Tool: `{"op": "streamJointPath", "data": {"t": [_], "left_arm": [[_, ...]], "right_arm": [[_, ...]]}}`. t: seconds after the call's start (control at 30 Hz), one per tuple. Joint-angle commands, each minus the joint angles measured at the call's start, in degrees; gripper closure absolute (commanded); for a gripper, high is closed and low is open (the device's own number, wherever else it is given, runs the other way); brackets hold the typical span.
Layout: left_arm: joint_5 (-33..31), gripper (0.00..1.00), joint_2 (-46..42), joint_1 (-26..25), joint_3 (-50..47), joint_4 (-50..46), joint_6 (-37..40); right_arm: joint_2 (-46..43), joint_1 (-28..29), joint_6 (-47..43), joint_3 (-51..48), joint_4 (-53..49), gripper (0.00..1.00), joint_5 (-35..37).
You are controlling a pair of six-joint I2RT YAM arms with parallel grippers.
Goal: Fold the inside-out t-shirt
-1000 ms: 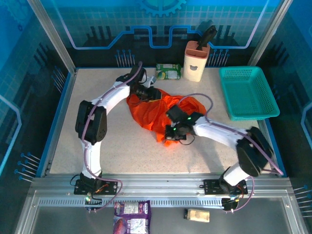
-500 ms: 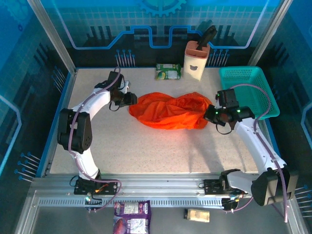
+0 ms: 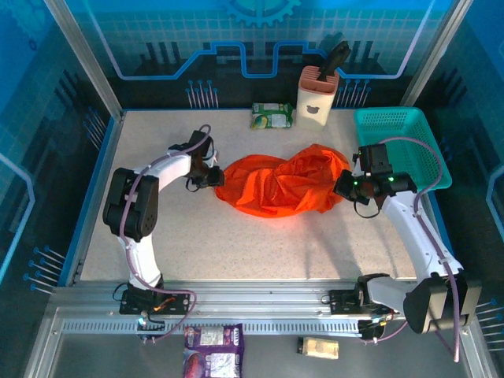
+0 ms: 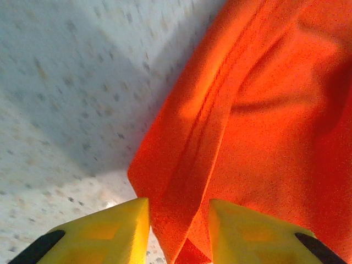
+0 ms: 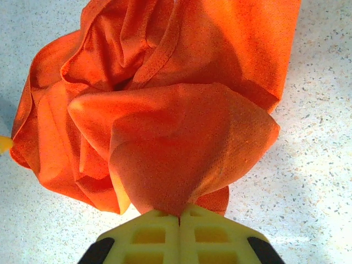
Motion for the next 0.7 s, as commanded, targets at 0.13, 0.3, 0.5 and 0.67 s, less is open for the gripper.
{"op": "streamJointPath", "data": {"t": [0.13,0.3,0.5,0.67], "left_arm": [[-6.06,0.66,-2.83,-2.72,-5.63,0.51,-1.74],[-7.34,0.68,-3.74,-2.87,-7.06,1.31,-1.99],[-10.05,0.68,-5.38,-2.85,-6.81,1.23,-1.95],[-9.43,0.85,-4.84,-2.87,-6.27,0.85,-1.57]], "right_arm": [[-1.31,-0.75,-0.80,1.31,-1.31,1.00,-0.87],[-1.22,-0.71,-0.73,1.23,-1.13,1.00,-1.13],[-1.04,-0.70,-0.73,1.45,-1.04,1.00,-1.11],[-1.17,-0.72,-0.73,1.57,-1.04,1.00,-0.97]]}}
